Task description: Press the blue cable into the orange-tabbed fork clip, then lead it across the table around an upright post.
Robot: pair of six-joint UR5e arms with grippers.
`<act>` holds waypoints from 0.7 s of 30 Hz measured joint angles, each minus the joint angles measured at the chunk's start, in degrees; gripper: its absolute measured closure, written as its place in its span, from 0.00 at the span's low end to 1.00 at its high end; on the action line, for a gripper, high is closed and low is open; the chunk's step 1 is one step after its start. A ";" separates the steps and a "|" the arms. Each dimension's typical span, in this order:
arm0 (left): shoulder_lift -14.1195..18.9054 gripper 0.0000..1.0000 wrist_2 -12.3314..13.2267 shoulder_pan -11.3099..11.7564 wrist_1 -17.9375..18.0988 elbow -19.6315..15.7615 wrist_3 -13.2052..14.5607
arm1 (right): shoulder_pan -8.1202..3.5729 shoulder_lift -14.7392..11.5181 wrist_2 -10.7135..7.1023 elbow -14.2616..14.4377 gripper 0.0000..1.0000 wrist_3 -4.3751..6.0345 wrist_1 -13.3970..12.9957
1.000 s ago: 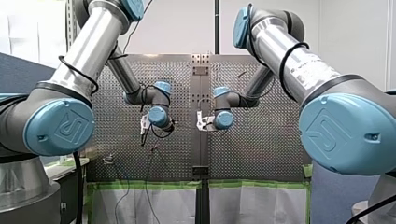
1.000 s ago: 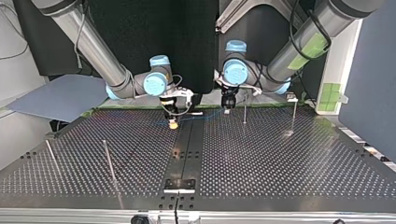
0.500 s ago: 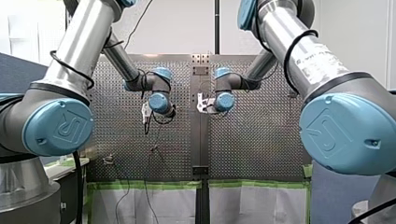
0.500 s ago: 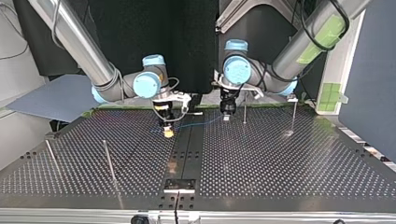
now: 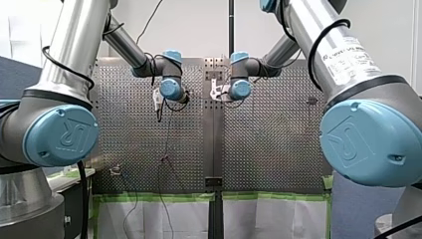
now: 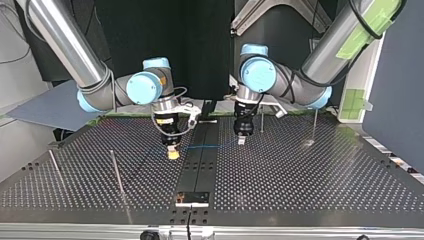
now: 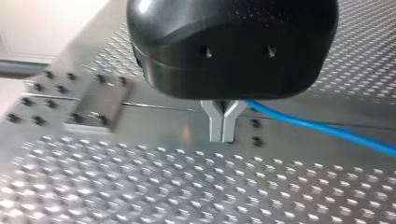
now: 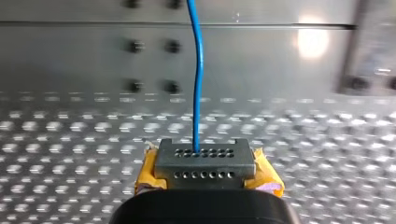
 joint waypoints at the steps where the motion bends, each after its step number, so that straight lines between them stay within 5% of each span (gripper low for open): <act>1: 0.52 1.00 0.00 -0.08 -0.11 0.22 0.01 | -0.02 -0.39 -0.01 0.00 1.00 0.00 0.00; 21: 1.44 1.00 -0.04 -1.21 -4.38 6.31 -0.19 | -0.95 -9.53 -0.06 -0.33 1.00 1.06 -0.04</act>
